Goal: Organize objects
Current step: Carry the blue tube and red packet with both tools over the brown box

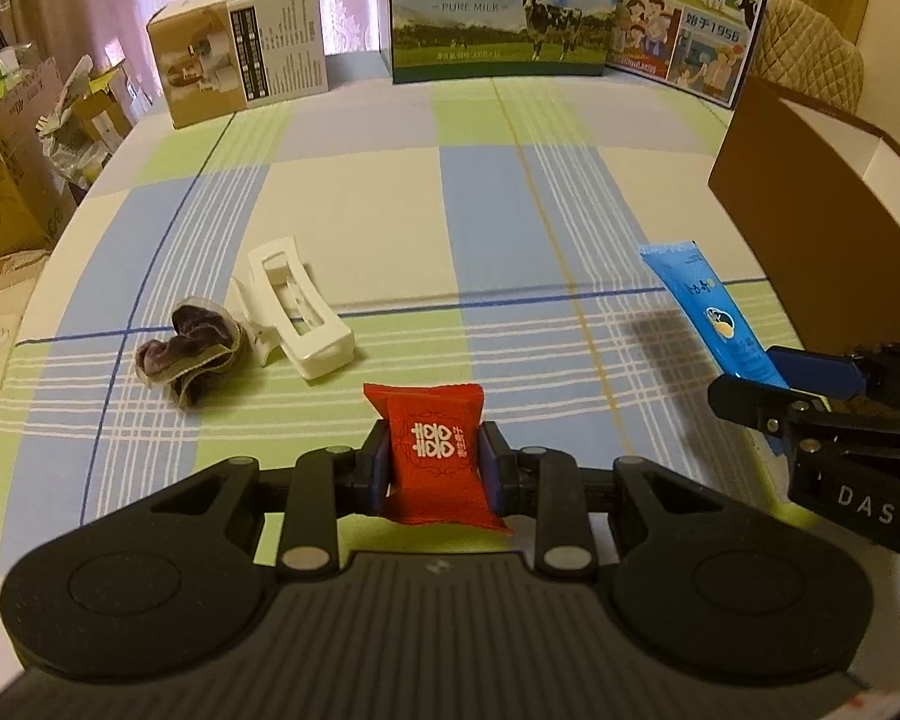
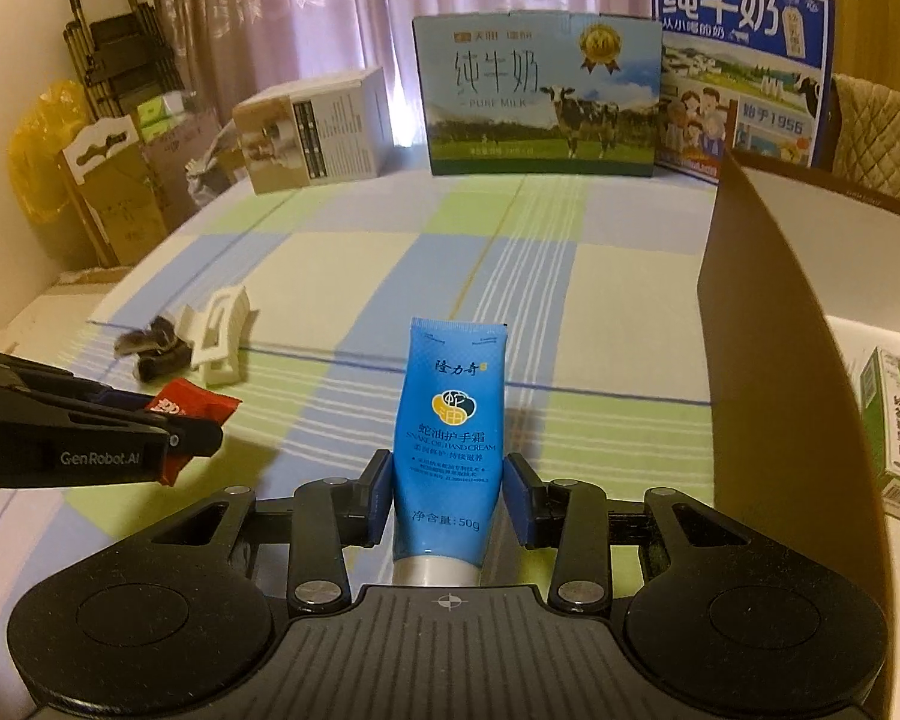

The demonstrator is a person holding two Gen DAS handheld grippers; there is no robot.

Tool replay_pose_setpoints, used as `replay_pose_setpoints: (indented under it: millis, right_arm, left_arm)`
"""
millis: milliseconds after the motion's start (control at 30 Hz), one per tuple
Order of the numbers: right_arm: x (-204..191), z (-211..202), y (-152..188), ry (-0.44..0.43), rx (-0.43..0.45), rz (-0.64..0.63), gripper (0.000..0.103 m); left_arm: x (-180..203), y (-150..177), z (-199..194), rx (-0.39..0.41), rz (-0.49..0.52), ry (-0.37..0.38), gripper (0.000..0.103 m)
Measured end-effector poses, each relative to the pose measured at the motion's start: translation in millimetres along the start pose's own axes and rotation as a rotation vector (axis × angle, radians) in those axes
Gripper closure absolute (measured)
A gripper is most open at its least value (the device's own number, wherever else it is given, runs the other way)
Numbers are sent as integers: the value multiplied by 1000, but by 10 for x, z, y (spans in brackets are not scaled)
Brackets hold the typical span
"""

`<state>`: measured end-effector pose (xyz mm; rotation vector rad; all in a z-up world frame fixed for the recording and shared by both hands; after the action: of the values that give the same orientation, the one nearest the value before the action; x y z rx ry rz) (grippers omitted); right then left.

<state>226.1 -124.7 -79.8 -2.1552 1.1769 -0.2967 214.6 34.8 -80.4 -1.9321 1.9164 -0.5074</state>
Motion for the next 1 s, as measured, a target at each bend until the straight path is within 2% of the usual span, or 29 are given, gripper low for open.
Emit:
replay_pose_setpoints:
  millis: [400, 600, 767, 1000]
  right_arm:
    - [-149, -473, -119, -24, 119, -4, 67]
    - [-36, -854, -118, -27, 179, 57, 67]
    - [188, -1283, -98, -16, 248, 126, 67]
    - [676, -1827, -40, 63, 303, 178, 67]
  left_arm:
    - [85, -62, -397, 82, -16, 29, 78]
    - [260, -141, -636, 130, 6, 54, 78]
    - [537, -194, -846, 156, -19, 148, 78]
    - [1159, -299, -1089, 191, 45, 247, 78]
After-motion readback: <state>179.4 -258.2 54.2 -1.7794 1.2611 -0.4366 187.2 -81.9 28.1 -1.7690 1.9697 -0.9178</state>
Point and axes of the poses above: each gripper's, at about its wrist camera, not at the fingertips, and z roughly the way its jaws point, x to its right, y to its underside, the point moved 3 cm from there along z, roughly the way its jaws point, and after that the axes turned 7 degrees about -x, right-handed, at the moved point
